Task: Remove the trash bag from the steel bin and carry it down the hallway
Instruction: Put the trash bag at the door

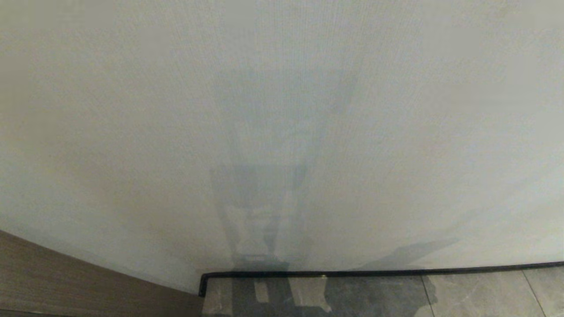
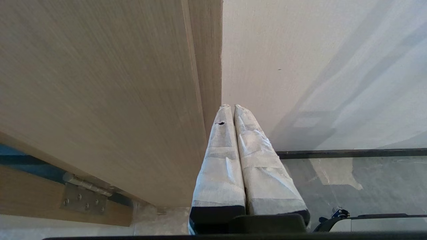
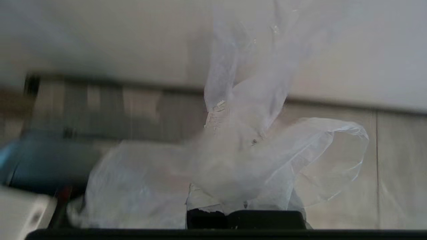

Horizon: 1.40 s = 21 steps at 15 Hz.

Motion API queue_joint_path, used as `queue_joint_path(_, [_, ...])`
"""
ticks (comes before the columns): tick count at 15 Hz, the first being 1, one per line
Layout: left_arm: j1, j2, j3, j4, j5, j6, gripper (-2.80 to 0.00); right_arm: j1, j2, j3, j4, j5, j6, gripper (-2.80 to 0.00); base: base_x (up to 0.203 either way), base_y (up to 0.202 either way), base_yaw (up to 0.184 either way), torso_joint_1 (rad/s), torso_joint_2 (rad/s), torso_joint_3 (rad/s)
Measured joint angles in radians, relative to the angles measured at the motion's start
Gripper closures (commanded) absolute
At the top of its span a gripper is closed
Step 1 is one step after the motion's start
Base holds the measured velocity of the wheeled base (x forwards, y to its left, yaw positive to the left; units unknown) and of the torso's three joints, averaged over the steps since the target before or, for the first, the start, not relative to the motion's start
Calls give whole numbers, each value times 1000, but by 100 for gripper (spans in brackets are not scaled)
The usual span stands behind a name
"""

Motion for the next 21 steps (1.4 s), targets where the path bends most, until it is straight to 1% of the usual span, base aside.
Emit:
queue_joint_path(3, [0, 0, 0, -1, 0, -1, 0, 5, 177, -76, 12, 7, -63, 0, 0, 0, 0, 0, 0, 0])
queue_joint_path(7, [0, 0, 0, 0, 0, 0, 0, 19, 435, -117, -48, 5, -142, 0, 0, 0, 0, 0, 0, 0])
queue_joint_path(11, [0, 0, 0, -1, 0, 0, 0, 26, 641, -162, -63, 4, -196, 0, 0, 0, 0, 0, 0, 0])
queue_joint_path(13, [0, 0, 0, -1, 0, -1, 0, 26, 704, -165, -99, -1, -221, 0, 0, 0, 0, 0, 0, 0])
queue_joint_path(21, [0, 0, 0, 0, 0, -1, 0, 29, 834, -117, -168, 9, -235, 0, 0, 0, 0, 0, 0, 0])
